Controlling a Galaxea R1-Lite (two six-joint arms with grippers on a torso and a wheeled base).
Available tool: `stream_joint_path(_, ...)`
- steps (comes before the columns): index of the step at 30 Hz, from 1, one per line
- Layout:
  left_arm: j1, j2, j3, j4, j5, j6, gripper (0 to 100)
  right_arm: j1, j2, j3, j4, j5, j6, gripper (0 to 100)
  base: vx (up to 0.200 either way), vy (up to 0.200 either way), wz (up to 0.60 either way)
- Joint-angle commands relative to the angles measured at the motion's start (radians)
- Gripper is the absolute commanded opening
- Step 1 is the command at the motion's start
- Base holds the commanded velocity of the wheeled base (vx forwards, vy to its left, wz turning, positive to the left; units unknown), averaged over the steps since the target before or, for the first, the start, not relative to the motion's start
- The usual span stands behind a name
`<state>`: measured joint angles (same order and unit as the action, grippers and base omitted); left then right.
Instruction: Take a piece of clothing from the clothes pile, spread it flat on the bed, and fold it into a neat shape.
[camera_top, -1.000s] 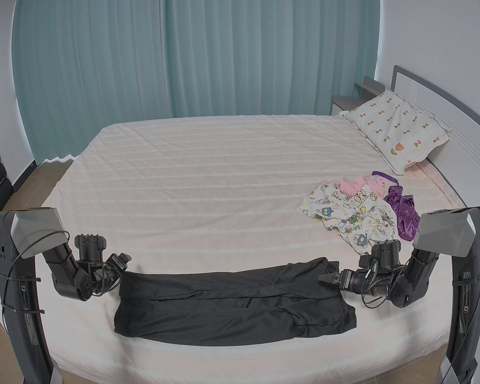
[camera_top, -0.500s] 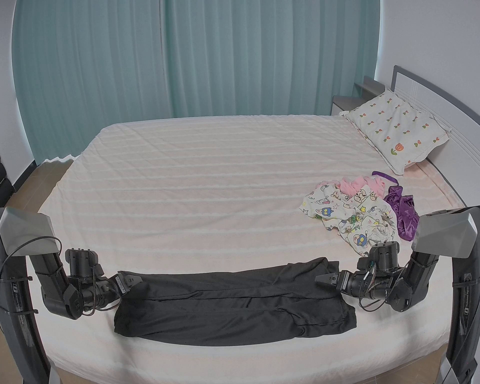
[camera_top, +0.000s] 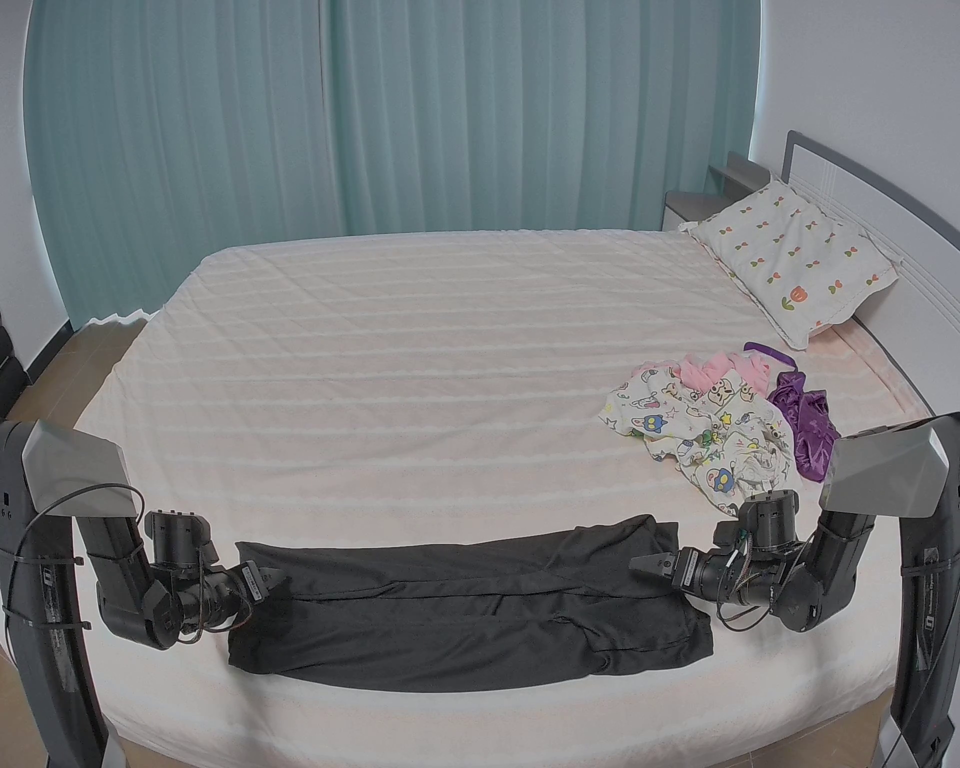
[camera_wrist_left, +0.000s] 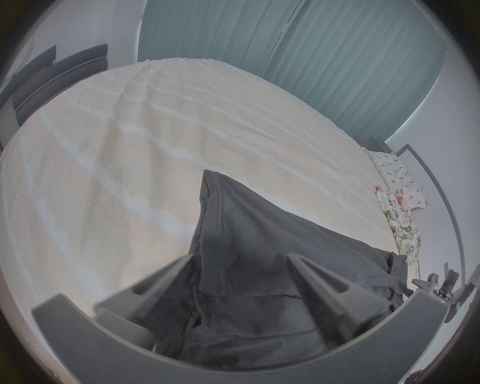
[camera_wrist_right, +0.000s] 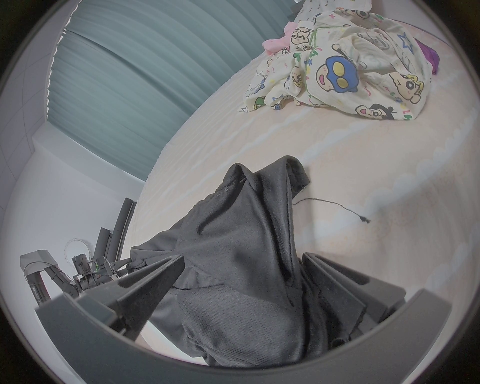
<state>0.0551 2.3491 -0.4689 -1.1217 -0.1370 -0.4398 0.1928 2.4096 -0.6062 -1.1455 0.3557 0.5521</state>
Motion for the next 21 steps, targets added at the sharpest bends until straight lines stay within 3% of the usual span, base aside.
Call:
stream_joint_path(1, -0.006, 0.024, -0.02, -0.001, 0.019, -0.004, 0, 0.001, 0.0, 0.008, 0.0, 0.002, 0.0, 100, 0.0, 0.0, 0.0)
stream_joint_path(6, -0.003, 0.019, -0.008, -0.003, 0.056, -0.005, 0, 0.002, 0.002, 0.011, -0.002, 0.003, -0.001, 100, 0.0, 0.0, 0.0)
stream_joint_path(19, 0.0, 0.009, -0.004, -0.003, 0.057, -0.008, 0, 0.004, 0.014, -0.004, 0.001, 0.002, 0.0, 100, 0.0, 0.0, 0.0)
stream_joint_path(20, 0.0, 0.009, -0.004, -0.001, 0.057, -0.011, 0, 0.004, 0.014, -0.006, 0.0, 0.002, 0.002, 0, 0.0, 0.0, 0.0)
stream_joint_path(21, 0.0, 0.009, -0.005, -0.001, 0.059, -0.014, 0, 0.004, 0.014, -0.007, 0.0, 0.002, 0.0, 0, 0.0, 0.0, 0.0)
